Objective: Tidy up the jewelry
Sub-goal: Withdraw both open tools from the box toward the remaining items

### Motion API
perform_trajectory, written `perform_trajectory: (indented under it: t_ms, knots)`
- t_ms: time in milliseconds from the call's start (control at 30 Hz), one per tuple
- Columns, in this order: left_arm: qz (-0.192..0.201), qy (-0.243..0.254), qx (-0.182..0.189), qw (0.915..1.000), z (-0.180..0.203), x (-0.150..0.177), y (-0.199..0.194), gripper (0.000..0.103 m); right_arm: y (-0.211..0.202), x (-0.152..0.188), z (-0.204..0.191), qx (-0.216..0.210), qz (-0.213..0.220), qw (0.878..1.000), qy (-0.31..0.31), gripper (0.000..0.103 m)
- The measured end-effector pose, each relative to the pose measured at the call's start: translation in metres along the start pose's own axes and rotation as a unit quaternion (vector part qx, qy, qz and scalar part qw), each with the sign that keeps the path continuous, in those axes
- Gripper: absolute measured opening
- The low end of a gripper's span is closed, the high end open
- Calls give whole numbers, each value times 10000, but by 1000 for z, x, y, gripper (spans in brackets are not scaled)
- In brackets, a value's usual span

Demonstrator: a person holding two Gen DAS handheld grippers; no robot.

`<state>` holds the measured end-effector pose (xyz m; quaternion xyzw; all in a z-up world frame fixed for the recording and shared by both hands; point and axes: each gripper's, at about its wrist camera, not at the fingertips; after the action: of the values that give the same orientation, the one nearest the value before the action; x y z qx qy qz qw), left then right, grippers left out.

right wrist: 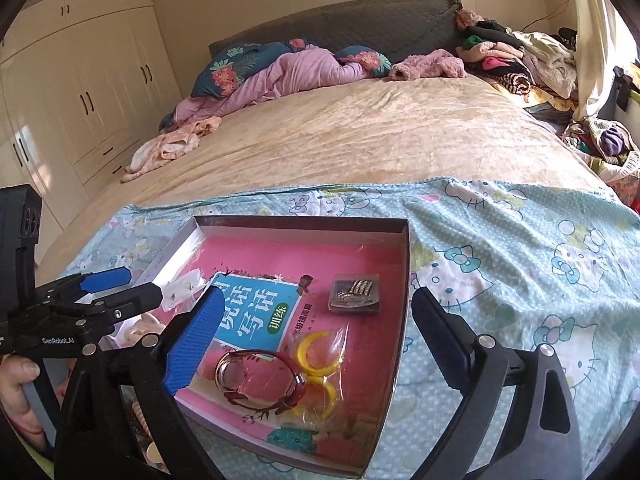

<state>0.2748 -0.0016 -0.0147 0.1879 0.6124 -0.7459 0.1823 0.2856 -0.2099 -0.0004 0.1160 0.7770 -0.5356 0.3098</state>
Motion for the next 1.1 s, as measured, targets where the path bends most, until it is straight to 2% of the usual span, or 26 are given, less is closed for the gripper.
perform_trajectory:
  t_ms: [700,1100]
  knots:
    - [451,-413,125,9981,-24,31,-62,93,-60,26,-24,-125,357,9992,-102,95]
    - [506,-467,84,9976,-28,53,-86,93,-87,42,-37,-233,464,9984,-201,97]
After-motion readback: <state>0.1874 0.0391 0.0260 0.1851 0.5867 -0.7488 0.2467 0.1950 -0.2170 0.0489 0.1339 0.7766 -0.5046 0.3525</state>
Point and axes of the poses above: each gripper's, at about its wrist camera, not at the fingertips, and y roughly the way its jaws point, z to its right, x to its underside, and after that the axes turned 11 degrees about -z, right-handed
